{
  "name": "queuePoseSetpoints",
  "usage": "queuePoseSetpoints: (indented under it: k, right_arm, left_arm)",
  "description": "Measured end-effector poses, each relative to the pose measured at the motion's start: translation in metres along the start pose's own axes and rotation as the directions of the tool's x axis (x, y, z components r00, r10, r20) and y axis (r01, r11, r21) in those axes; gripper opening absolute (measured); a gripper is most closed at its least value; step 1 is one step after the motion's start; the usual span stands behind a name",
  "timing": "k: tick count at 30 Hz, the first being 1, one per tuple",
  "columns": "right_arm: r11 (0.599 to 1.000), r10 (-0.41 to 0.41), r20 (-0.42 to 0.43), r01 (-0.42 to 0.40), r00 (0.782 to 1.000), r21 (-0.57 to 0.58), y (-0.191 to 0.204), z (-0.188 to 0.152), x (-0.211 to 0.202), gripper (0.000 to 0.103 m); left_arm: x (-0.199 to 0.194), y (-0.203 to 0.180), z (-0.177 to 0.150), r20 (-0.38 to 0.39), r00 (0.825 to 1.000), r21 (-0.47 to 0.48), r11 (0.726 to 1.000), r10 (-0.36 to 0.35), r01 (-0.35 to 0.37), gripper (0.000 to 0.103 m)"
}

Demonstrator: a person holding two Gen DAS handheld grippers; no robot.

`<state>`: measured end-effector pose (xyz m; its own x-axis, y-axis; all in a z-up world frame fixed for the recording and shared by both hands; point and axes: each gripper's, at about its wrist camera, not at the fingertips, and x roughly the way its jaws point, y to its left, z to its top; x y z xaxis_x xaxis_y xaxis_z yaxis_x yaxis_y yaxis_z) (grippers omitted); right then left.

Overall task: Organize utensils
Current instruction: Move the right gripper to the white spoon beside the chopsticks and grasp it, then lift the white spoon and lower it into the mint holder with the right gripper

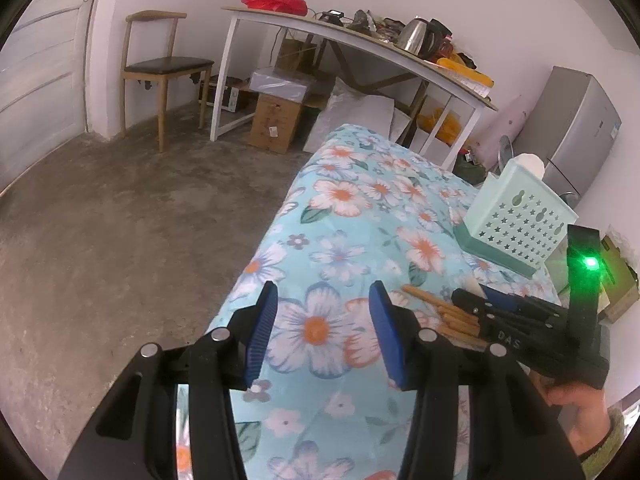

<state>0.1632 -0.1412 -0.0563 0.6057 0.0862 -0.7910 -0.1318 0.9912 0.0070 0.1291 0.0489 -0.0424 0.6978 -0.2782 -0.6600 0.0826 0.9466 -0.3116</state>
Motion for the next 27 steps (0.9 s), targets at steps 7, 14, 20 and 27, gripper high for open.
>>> queuePoseSetpoints:
  k: [7,14,20,27]
  right_arm:
    - [0.998,-0.065,0.105,0.066,0.992,-0.012,0.000,0.002,-0.039,0.008]
    - [0.989,-0.073,0.285,0.033,0.956,0.142,-0.053,0.000,-0.126,0.004]
    - [0.939,0.021,0.451,-0.173,0.892,0.298,-0.129,0.004,-0.205,0.004]
    - [0.875,0.144,0.671,-0.410,0.728,0.257,-0.184,0.034,-0.273,0.004]
  left_arm:
    - [-0.005,-0.008,-0.001,0.027,0.998,0.040,0.998,-0.050,0.049,0.046]
    - [-0.006,-0.042,-0.002,0.040,0.995,0.171,0.982,-0.088,0.080,0.046]
    - [0.005,-0.071,0.000,0.005,0.995,0.234,0.968,-0.099,0.096,0.048]
    - [0.017,-0.096,-0.001,-0.018,0.993,0.262,0.958,-0.118,0.118,0.053]
